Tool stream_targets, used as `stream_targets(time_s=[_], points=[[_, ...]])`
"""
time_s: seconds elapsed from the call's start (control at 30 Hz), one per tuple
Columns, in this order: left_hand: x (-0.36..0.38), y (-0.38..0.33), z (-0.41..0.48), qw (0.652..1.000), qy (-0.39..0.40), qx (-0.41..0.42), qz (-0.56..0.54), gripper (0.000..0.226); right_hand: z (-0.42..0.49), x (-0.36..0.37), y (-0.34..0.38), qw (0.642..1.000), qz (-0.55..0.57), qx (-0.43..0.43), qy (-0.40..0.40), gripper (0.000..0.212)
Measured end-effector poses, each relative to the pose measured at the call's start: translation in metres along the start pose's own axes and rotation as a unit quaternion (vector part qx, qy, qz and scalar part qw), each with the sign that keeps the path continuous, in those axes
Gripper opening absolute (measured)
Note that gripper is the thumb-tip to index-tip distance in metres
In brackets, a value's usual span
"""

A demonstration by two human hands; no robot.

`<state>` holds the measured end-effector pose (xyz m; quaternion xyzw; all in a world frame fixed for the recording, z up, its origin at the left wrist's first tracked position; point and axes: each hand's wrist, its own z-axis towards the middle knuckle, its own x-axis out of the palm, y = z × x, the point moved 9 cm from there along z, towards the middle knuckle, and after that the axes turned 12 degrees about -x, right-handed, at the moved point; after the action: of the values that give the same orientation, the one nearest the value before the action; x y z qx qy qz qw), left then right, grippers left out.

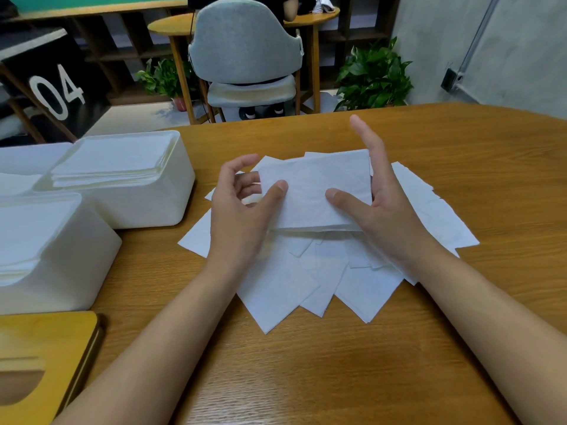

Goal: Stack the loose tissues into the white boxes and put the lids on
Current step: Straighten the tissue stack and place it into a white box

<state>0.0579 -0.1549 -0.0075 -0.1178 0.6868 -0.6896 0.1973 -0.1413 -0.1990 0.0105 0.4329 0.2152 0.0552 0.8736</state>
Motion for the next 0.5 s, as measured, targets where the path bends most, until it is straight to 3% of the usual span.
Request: stream_targets(time_s=[0.07, 0.17, 0.3, 0.5], points=[[0.002, 0.005, 0.003, 1.000, 0.010, -0.028, 0.003, 0.056, 0.001, -0.005, -0.001, 1.000, 0.013, 0.000, -0.019, 0.085], [0.016, 0.008, 0.001, 0.990, 0.098, -0.074, -0.068, 0.061, 0.002, -0.008, 0.001, 0.998, 0.062, -0.004, -0.032, 0.084], [0.016, -0.015, -0.009, 0.994, 0.098, 0.041, 0.009, 0.060, 0.000, -0.006, 0.001, 0.999, 0.053, -0.001, -0.011, 0.091], [0.024, -0.004, -0.008, 0.992, 0.115, 0.046, 0.040, 0.071, -0.002, -0.003, -0.008, 0.999, 0.031, 0.031, -0.022, 0.102]])
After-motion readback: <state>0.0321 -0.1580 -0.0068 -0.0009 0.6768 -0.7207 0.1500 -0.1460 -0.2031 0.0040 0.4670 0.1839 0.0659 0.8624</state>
